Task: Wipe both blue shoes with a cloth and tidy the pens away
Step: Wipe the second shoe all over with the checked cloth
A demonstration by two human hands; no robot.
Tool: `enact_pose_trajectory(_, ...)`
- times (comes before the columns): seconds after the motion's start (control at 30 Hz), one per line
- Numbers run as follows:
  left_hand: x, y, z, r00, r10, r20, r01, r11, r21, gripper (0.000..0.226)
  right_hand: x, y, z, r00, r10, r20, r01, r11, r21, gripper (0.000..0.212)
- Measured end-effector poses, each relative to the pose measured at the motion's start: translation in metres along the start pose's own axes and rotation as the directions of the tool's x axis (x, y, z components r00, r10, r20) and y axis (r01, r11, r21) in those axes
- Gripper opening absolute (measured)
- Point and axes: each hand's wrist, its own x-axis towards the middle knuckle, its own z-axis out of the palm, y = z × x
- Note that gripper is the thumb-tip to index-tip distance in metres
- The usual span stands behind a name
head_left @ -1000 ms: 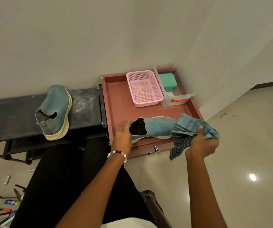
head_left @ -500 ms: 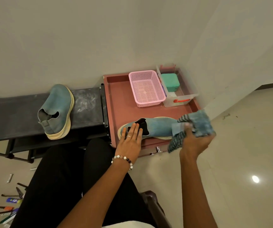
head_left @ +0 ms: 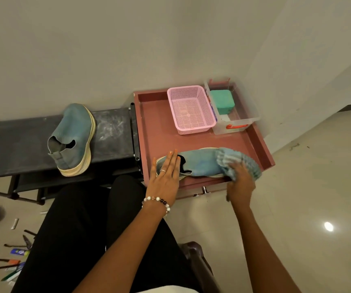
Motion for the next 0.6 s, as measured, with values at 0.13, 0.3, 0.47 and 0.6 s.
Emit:
enact_pose_trajectory(0.13,0.003,-0.002,-0.012,0.990,-0.134,-0.040,0.130,0.987,-0.099,0.075,-0.001,-0.007,-0.017,0.864,0.475,-0.165,-0.375,0.827,0.419,0.036)
enact_pose_trajectory(0.3,0.017,-0.026,-0.015,0.928,-0.266,0.261,0.357,0.840,-0.409,0.075,-0.007,-0.018,-0.022,0.687,0.726,-0.002,-0.390,0.371,0.843,0.021)
enact_pose_trajectory(0.47,0.026,-0.026,0.000,0.949,-0.067,0.307,0.189,0.904,-0.384,0.072,-0.018,-0.042,-0.034,0.787,0.615,0.057,-0.237,0.215,0.947,0.033)
enact_pose_trajectory(0.6,0.031,-0.025,0.001,0.965,-0.063,0.256,0.185,0.853,-0.487,0.062,-0.018,-0.043,-0.036,0.832,0.551,0.064,-0.278,0.315,0.907,0.049)
